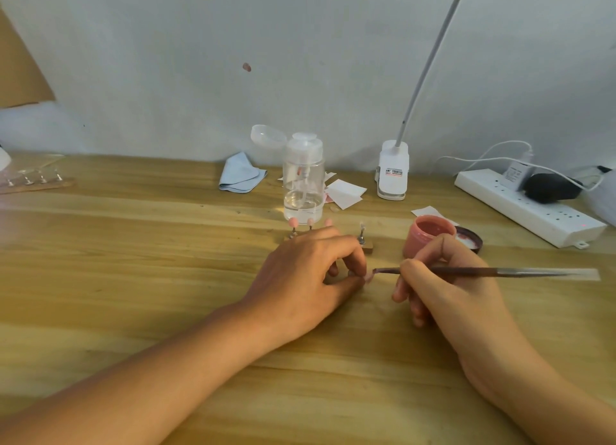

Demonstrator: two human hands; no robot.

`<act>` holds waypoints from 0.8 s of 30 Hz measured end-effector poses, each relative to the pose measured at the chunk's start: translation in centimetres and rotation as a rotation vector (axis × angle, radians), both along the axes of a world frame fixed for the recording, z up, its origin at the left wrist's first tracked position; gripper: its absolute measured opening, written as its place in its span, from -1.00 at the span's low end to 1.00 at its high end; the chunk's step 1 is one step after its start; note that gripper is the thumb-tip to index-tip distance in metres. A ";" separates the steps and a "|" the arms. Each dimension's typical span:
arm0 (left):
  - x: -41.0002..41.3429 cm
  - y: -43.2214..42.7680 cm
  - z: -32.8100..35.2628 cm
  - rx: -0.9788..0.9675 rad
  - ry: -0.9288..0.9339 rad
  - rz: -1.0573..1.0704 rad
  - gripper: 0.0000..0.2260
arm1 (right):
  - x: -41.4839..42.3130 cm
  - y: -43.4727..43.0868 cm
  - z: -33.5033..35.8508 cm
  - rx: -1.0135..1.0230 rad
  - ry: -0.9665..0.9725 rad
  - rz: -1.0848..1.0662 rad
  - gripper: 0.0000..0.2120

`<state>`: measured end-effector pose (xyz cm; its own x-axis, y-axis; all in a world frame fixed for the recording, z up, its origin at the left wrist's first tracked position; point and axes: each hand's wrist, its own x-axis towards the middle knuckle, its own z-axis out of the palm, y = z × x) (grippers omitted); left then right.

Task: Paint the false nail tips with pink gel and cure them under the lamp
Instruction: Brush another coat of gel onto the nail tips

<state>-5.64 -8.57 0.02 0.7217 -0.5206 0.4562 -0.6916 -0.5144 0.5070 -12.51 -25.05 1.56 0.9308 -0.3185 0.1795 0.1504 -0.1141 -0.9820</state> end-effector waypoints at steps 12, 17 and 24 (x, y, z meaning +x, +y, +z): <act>0.4 -0.1 -0.2 -0.037 0.017 -0.015 -0.91 | 0.0 -0.1 -0.1 0.001 0.022 -0.008 -0.89; 0.5 0.0 -0.3 -0.046 0.030 -0.020 -0.89 | -0.4 0.0 0.2 0.009 -0.028 0.071 -0.87; 0.5 0.0 -0.2 -0.054 0.061 -0.016 -0.90 | 0.0 -0.1 -0.2 -0.015 0.025 -0.017 -0.89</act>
